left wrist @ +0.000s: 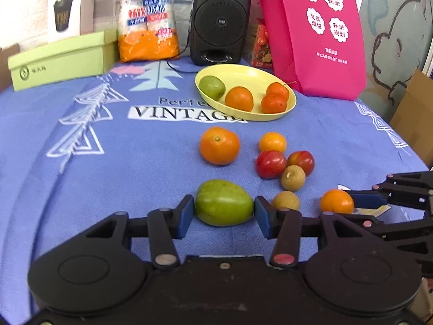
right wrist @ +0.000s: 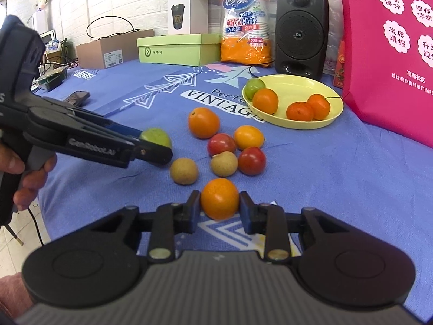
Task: Organize fruits
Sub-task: 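Grasp a green mango with the left tool while the right tool grasps an orange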
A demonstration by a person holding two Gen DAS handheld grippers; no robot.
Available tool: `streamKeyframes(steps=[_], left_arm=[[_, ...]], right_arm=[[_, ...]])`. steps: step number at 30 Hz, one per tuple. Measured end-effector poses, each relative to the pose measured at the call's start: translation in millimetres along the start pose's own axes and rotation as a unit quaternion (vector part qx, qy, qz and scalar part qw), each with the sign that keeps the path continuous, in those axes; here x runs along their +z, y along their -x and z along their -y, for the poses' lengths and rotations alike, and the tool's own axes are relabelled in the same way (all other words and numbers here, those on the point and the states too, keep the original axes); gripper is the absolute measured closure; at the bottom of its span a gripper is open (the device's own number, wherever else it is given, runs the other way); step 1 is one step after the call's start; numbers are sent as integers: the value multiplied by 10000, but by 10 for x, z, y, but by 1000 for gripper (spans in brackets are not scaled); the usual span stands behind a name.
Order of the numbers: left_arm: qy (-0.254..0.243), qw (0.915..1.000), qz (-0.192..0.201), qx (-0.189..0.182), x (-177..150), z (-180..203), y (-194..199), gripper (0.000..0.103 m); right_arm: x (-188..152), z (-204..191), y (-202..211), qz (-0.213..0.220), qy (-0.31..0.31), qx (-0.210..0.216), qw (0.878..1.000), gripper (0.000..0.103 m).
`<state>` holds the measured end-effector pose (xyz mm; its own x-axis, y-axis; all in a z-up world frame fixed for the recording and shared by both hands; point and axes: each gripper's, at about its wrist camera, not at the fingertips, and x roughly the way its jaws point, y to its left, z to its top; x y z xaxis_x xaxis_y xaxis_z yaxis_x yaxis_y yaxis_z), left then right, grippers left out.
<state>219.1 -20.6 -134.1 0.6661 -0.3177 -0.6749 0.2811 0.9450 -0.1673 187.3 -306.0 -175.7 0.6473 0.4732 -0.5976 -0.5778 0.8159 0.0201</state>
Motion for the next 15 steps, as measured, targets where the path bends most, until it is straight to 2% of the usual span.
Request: streamKeyframes(steps=[4, 15], left_arm=[[-83, 9999, 31, 109, 6, 46, -69, 55], [-16, 9998, 180, 10, 27, 9, 112, 56]], right_arm=[[-9, -4, -2, -8, -20, -6, 10000, 74], [-4, 15, 25, 31, -42, 0, 10000, 74]])
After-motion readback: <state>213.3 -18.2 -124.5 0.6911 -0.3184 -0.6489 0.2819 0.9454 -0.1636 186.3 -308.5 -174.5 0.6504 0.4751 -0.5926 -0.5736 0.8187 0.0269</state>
